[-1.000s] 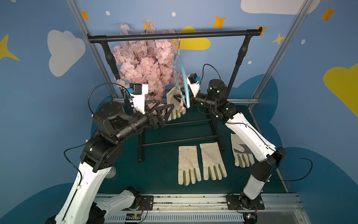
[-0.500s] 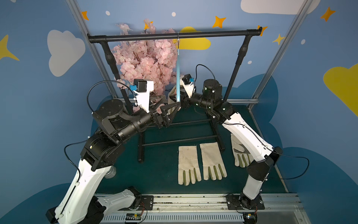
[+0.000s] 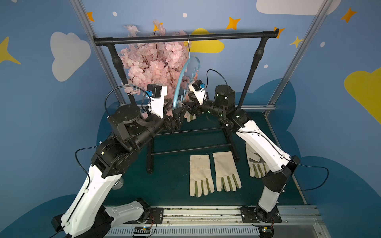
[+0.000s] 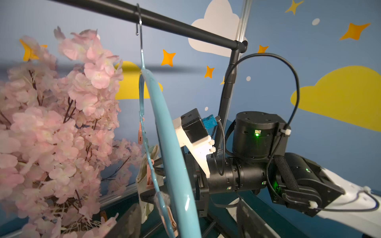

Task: Clip the gloves onto a hanger to dry
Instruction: Adjust the hanger on the clothesline.

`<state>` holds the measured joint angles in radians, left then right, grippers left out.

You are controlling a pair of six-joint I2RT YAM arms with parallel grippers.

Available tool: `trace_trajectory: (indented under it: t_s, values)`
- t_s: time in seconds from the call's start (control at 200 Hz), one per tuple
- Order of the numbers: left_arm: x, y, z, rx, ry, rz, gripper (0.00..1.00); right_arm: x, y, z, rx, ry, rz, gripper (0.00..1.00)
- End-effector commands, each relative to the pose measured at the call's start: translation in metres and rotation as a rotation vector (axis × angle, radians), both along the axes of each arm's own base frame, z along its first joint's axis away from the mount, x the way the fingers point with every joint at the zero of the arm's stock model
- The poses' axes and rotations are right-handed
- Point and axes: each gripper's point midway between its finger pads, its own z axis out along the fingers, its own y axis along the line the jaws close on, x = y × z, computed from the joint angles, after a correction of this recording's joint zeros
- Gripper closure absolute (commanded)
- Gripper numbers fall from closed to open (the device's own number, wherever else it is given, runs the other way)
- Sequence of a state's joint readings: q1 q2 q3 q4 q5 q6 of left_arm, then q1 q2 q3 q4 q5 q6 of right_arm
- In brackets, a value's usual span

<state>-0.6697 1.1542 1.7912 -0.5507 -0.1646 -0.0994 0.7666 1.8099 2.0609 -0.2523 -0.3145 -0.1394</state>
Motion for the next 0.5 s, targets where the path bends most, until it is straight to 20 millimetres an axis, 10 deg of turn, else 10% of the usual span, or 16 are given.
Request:
trace_trajectory:
  t_s: [0.0, 0.315, 0.496]
  values:
    - [0.012, 0.009, -0.004, 0.071, -0.029, 0.085, 0.45, -0.001, 0.002, 0.008, 0.008, -0.022, 0.002, 0.43]
    - [0.018, 0.013, -0.004, 0.11, -0.053, 0.111, 0.79, -0.001, -0.005, 0.012, 0.018, -0.005, 0.038, 0.47]
    - [0.016, 0.011, -0.005, 0.133, -0.049, 0.081, 0.82, -0.01, -0.009, 0.015, 0.037, 0.027, 0.139, 0.44]
